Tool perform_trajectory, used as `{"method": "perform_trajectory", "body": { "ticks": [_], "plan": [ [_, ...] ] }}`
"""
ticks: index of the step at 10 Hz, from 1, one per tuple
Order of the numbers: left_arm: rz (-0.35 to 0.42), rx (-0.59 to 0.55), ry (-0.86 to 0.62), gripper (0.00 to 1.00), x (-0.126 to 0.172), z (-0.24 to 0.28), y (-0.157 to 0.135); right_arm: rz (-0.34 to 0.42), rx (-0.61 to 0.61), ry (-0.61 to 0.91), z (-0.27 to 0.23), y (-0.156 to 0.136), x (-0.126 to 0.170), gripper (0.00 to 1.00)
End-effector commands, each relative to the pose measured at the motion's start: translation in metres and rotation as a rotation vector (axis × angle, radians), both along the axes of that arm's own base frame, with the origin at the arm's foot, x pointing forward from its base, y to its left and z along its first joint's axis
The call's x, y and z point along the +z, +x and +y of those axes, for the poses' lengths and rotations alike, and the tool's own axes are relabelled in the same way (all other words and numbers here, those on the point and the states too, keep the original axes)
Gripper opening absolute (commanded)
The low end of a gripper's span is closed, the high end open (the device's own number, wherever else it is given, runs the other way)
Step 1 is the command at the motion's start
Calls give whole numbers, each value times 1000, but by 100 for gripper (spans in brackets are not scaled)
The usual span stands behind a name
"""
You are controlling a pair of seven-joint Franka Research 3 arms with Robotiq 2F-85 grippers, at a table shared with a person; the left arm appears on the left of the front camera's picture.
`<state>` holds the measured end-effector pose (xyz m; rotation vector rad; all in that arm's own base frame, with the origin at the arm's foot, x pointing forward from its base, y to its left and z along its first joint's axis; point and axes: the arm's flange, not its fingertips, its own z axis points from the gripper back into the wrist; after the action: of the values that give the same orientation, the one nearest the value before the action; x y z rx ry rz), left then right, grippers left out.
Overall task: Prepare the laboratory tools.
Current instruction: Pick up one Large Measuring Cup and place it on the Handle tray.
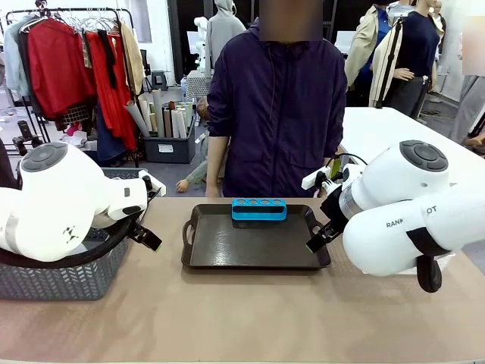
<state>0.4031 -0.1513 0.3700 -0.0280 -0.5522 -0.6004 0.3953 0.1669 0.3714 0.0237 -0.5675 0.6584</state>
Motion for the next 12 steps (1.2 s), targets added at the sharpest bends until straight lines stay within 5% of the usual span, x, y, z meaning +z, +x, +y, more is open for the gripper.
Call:
{"method": "perform_trajectory", "body": {
  "ticks": [1,12],
  "plan": [
    [0,0,0,100,0,0,0,0,0,1,0,0,0,100],
    [0,0,0,100,0,0,0,0,0,0,0,0,0,100]
  ]
}}
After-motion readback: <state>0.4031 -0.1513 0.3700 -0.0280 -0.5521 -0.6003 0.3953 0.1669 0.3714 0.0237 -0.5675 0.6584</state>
